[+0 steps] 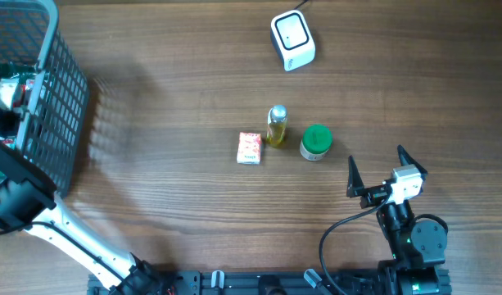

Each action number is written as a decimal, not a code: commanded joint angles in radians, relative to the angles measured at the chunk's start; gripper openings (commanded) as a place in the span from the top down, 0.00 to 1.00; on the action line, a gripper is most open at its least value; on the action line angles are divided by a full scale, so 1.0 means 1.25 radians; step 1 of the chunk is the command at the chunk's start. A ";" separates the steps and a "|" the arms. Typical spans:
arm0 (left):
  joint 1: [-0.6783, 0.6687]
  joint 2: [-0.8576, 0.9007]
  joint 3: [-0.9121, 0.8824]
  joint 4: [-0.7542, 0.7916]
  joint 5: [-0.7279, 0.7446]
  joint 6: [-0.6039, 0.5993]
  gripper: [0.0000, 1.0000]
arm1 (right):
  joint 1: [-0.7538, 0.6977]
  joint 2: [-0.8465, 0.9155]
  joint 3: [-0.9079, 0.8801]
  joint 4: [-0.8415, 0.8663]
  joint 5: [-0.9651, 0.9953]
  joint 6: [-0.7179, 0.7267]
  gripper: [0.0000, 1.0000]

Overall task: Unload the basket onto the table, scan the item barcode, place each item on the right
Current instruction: 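Grasp the green 3M glove packet in the basket with the left gripper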

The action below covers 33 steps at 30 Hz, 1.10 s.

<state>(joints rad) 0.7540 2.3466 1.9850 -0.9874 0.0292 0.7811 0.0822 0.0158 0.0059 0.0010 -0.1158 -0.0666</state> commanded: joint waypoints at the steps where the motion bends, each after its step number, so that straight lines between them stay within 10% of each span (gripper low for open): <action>1: 0.002 0.019 -0.072 0.052 -0.034 0.011 0.00 | -0.004 0.002 -0.001 0.005 -0.010 -0.005 0.00; 13: 0.002 0.019 -0.098 0.086 -0.011 -0.028 0.68 | -0.004 0.002 -0.001 0.005 -0.010 -0.005 0.00; 33: -0.003 -0.189 -0.098 0.102 0.033 -0.289 0.85 | -0.004 0.002 -0.001 0.005 -0.010 -0.004 0.00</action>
<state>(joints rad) 0.7521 2.2486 1.8618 -0.8654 0.0551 0.5304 0.0822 0.0158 0.0063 0.0010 -0.1158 -0.0662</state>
